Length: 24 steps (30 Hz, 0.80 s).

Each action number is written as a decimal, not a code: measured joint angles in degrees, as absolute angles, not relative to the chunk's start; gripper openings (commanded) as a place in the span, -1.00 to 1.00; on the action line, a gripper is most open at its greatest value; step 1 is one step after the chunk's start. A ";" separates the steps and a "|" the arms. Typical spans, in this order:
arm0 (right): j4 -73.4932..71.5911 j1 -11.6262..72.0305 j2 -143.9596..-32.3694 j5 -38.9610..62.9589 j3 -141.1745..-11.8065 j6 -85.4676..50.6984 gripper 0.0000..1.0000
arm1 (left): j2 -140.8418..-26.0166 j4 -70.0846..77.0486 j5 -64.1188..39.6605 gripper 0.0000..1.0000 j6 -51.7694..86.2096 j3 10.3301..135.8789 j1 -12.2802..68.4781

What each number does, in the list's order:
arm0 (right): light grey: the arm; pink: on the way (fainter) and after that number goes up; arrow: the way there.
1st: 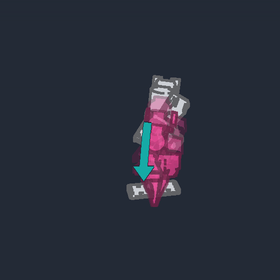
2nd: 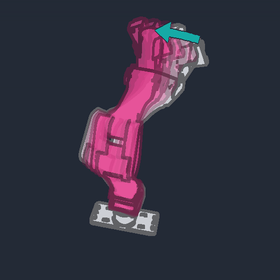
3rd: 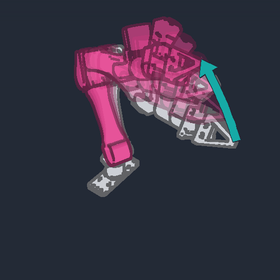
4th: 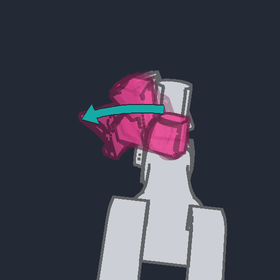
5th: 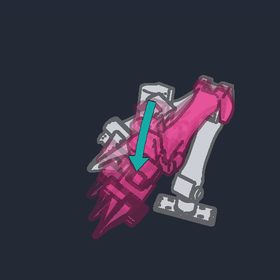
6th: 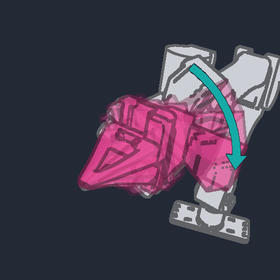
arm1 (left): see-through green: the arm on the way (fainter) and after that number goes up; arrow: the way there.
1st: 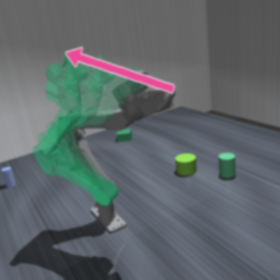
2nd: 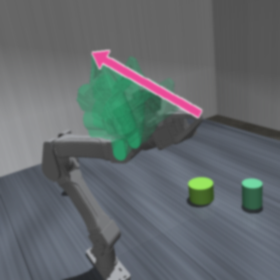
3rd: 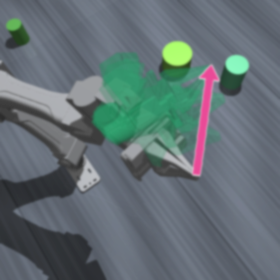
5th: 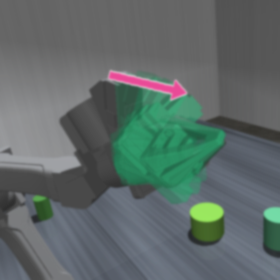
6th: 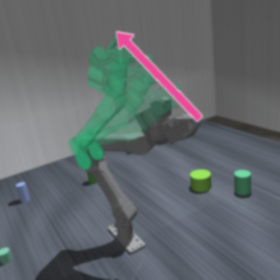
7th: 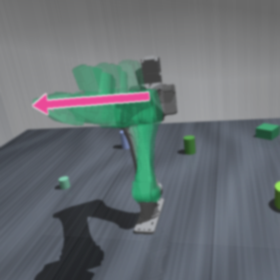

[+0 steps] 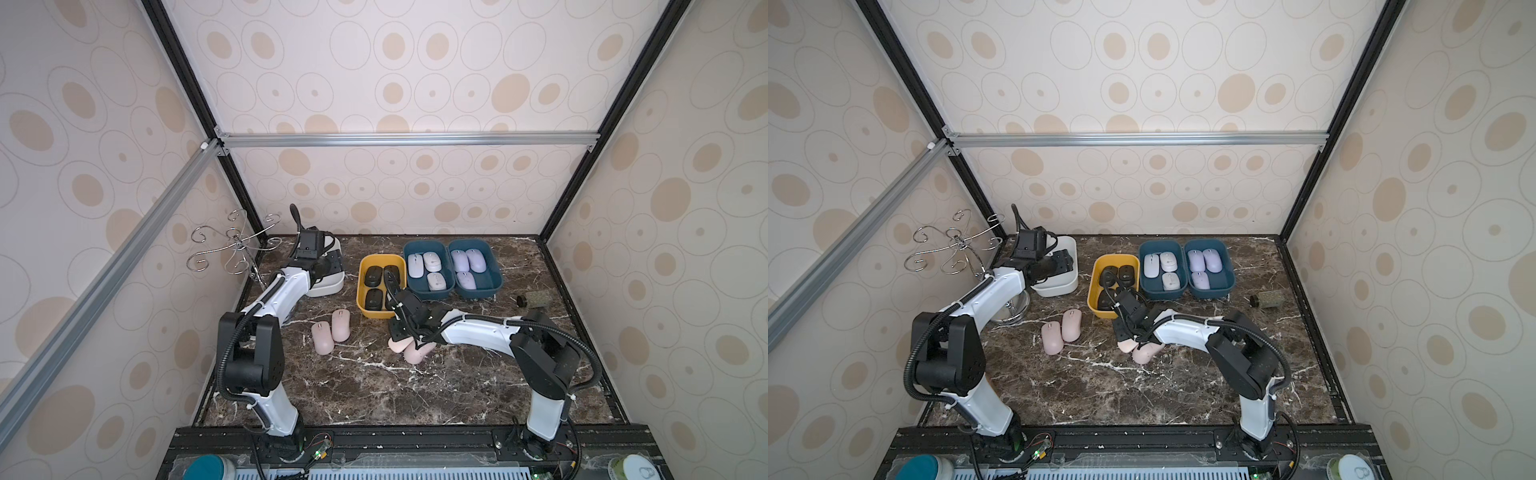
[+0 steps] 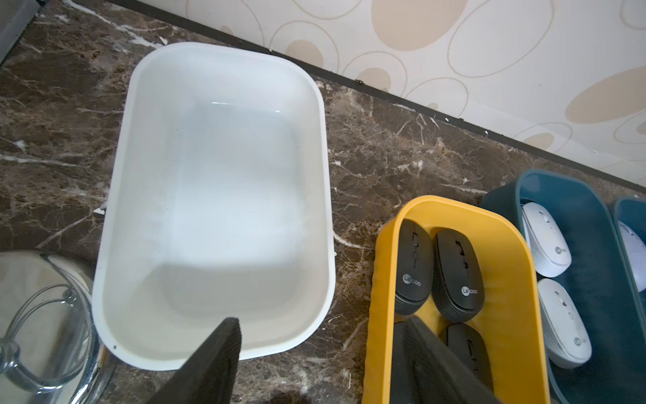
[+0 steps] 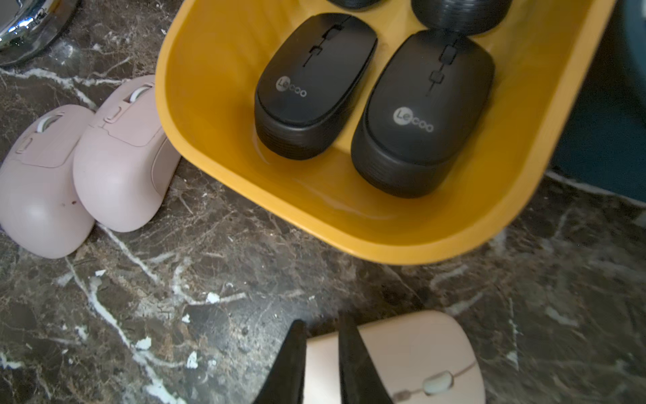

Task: Place the mice by color into the storage box
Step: Move the storage box to the center of the board.

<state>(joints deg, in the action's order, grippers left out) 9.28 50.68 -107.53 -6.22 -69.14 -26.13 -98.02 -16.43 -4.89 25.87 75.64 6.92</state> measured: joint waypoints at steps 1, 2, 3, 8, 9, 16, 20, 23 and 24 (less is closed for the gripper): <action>9.50 50.68 -108.29 -5.93 -69.87 -26.35 -0.48 | -98.02 -16.03 -5.23 0.48 25.85 75.20 6.59; 9.69 50.68 -108.99 -5.78 -70.52 -26.65 -0.47 | -98.02 -15.55 -5.65 0.48 25.85 74.72 6.20; 9.93 50.68 -109.62 -5.76 -71.18 -26.83 -0.45 | -98.02 -15.05 -6.17 0.48 25.85 74.22 5.91; 10.83 50.68 -113.99 -6.39 -76.53 -27.53 -0.25 | -97.21 -13.98 -8.38 0.49 25.85 71.57 5.39; 11.11 50.68 -114.83 -6.92 -77.76 -27.64 -0.21 | -97.10 -13.91 -8.75 0.49 25.85 71.48 5.37; 11.88 50.04 -119.09 -12.27 -84.03 -28.16 -0.12 | -95.94 -12.47 -10.22 0.50 25.85 71.44 5.10; 11.86 48.84 -120.99 -14.35 -86.15 -28.08 -0.07 | -95.68 -12.14 -10.22 0.51 25.85 71.00 5.02; 11.81 47.86 -122.32 -15.42 -87.42 -27.99 -0.06 | -95.66 -12.05 -10.15 0.51 25.82 70.91 4.84; 12.08 47.53 -122.89 -15.44 -88.20 -27.97 -0.06 | -95.66 -11.97 -10.00 0.51 25.82 70.85 4.80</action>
<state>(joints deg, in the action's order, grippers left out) 12.08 47.53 -122.89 -15.44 -88.20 -27.97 -95.66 -11.97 -10.00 25.82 70.85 4.80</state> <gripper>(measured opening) 0.470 0.757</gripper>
